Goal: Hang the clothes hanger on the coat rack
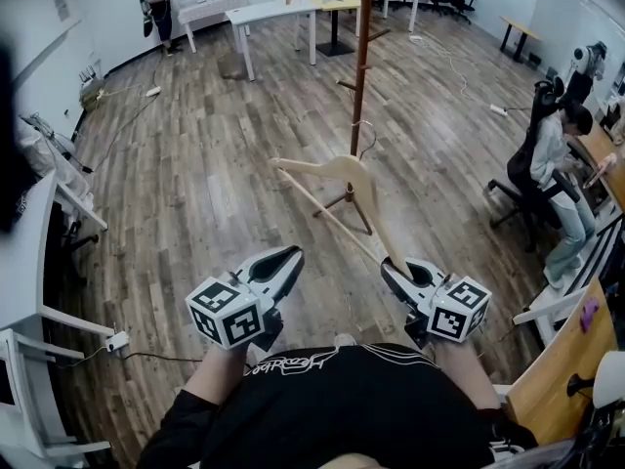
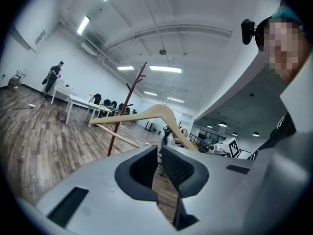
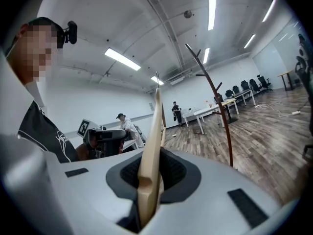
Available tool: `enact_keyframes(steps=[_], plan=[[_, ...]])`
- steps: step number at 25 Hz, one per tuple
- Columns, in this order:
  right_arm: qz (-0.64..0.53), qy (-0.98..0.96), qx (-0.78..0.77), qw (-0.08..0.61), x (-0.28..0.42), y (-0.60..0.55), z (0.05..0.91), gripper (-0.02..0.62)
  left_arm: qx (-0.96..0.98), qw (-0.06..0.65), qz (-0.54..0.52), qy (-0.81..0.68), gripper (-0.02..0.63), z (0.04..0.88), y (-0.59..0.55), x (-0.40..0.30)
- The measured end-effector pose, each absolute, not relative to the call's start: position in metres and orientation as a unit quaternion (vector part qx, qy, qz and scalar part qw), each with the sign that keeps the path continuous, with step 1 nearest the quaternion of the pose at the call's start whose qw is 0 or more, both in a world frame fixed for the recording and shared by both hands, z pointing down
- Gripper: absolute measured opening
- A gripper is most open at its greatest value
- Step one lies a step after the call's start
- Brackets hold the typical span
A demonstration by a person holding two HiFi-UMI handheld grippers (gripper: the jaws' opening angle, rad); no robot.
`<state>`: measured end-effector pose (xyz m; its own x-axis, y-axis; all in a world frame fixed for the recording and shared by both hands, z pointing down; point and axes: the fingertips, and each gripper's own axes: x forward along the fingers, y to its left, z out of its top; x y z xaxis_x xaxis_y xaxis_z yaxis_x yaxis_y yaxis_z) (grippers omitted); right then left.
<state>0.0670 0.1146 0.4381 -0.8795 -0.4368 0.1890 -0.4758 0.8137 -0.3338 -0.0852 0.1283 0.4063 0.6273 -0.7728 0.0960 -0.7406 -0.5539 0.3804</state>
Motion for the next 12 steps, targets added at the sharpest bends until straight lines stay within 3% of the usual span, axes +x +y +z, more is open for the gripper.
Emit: enact_keyframes(steps=[12], plan=[[0.193, -0.949, 0.246, 0.047, 0.115, 0.023, 0.443, 0.063, 0.883, 0.197, -0.029, -0.425, 0.032, 0.408, 0.036, -0.036]])
